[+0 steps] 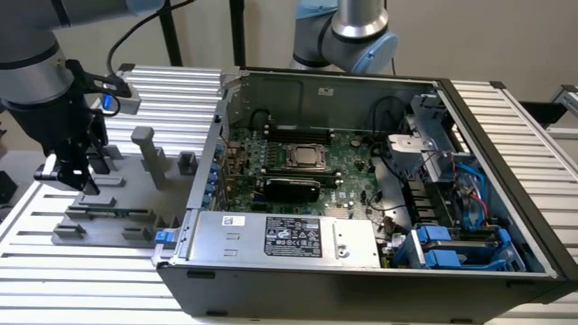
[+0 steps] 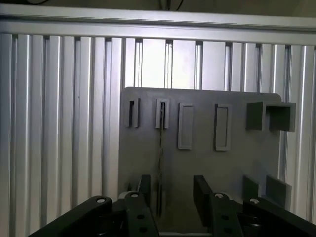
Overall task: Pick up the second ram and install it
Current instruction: 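Pick up the second ram and move it above second insertion slot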
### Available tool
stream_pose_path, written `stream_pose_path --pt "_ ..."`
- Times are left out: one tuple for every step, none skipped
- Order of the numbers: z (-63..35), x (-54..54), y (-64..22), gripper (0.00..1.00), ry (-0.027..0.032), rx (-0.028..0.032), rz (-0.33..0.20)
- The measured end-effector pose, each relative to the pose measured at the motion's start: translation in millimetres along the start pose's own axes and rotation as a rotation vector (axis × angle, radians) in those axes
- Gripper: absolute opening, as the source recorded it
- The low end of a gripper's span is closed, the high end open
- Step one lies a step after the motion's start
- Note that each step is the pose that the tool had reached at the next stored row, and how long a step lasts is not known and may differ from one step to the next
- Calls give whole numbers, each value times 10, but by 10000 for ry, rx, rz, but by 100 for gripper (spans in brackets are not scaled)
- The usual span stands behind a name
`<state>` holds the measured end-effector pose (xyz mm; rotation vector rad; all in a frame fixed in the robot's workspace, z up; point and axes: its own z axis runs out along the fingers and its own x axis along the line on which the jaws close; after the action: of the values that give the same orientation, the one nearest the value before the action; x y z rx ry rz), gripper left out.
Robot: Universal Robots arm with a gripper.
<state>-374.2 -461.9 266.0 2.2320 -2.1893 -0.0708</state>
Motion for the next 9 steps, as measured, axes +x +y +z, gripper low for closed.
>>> stream_pose_path --pt "18 2 -1 100 1 0 -5" --pt "37 6 -2 100 1 -1 -10" --pt "53 11 -3 100 2 -1 -12" --pt "73 20 -3 100 2 -2 -11" --pt "90 28 -3 100 2 -3 -9" --pt "108 38 -3 100 2 -2 -9" --pt "127 48 -4 100 0 0 -10" --pt "145 57 -5 100 0 0 -10" --pt "163 67 -6 100 0 1 -10"
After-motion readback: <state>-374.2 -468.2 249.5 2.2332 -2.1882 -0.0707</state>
